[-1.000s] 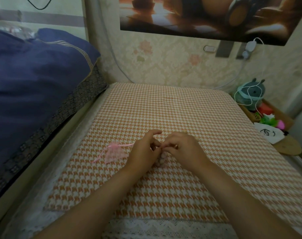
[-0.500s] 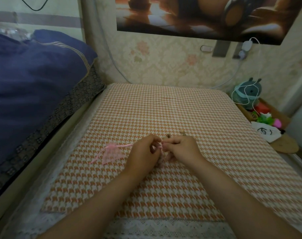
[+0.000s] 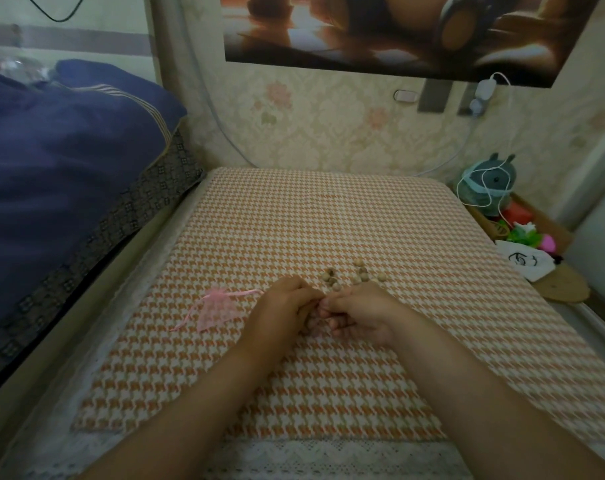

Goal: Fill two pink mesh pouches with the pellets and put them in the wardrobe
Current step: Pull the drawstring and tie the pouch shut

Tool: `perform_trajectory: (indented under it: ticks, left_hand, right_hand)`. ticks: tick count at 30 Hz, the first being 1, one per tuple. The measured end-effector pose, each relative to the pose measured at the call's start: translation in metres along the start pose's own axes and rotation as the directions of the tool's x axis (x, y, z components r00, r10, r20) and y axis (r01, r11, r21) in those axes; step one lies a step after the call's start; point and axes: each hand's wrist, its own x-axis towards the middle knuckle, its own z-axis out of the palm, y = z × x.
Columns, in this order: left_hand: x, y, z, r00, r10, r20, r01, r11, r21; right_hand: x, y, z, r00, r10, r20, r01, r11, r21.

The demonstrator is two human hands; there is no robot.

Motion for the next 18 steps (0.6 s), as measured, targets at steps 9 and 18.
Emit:
perform_trajectory:
  ticks: [9, 18]
  left_hand:
    - [0.002, 0.0, -0.007, 0.991, -0.129, 0.021, 0.13, 0.991, -0.028]
    - [0.002, 0.003, -0.013, 0.941, -0.326, 0.09, 0.334, 0.936, -0.109]
  right_hand:
    - [0.0, 0.002, 0.004, 0.972, -0.189, -0.138, 0.176, 0.979, -0.101]
    - [0.007, 0.012, -0.002, 0.752, -0.66, -0.005, 0.463, 0.533, -0.708]
